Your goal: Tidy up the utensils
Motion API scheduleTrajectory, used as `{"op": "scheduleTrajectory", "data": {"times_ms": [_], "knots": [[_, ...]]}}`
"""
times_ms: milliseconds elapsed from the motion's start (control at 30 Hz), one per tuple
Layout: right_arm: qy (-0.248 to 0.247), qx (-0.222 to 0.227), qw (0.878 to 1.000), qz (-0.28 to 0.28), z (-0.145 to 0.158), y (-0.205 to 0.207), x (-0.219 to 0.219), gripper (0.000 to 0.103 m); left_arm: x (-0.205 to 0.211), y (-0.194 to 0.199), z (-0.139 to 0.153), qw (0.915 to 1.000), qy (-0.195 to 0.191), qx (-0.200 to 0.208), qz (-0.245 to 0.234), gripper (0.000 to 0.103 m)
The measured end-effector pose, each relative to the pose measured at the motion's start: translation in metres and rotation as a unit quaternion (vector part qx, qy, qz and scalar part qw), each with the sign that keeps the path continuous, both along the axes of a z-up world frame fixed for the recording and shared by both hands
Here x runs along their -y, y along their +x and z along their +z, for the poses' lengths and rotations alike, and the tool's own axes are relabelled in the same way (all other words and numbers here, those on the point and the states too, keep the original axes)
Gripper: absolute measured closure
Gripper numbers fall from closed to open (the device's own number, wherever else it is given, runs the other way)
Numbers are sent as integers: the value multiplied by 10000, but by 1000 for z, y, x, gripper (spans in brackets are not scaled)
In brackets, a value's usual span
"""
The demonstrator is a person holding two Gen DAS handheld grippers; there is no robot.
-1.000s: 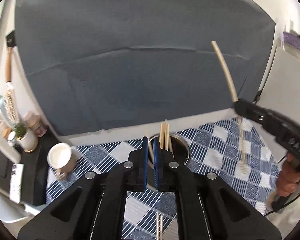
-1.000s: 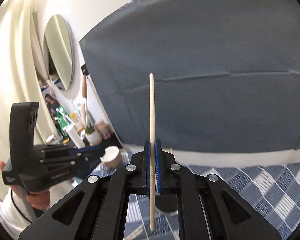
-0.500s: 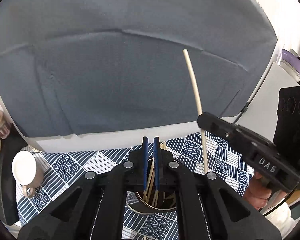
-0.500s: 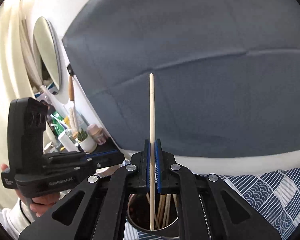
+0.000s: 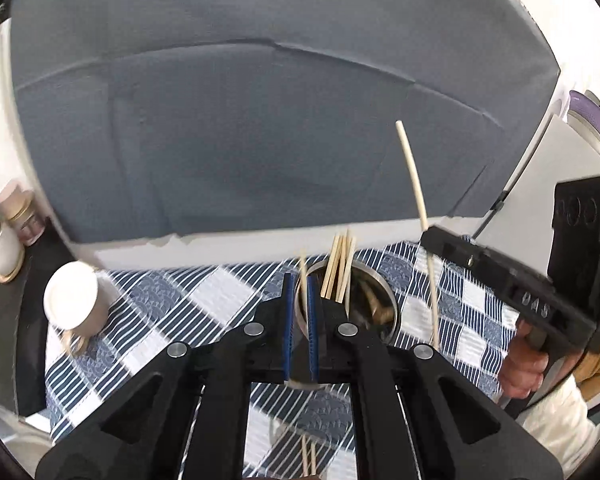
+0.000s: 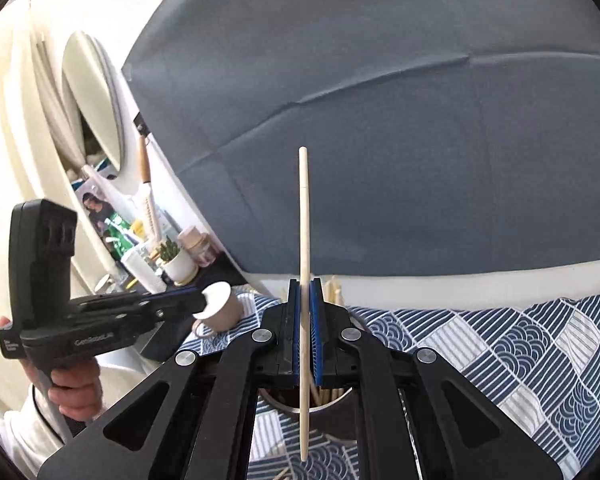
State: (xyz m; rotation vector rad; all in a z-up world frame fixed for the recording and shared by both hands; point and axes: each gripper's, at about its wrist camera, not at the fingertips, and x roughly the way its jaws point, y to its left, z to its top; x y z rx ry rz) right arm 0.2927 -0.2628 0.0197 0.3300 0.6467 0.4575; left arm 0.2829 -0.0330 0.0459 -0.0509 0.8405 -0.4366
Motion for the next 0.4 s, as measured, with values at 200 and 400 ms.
{"op": "scheduleTrajectory", "data": {"times_ms": [200,400], "knots": [[70,-10,9998,182,2,-25,-11,98,-29,-42,-4,9995,130,-83,290,97],[105,-67,9990,437,2,-45,-29,98,-53,-82,-8,9975,240,-193,640,97]]}}
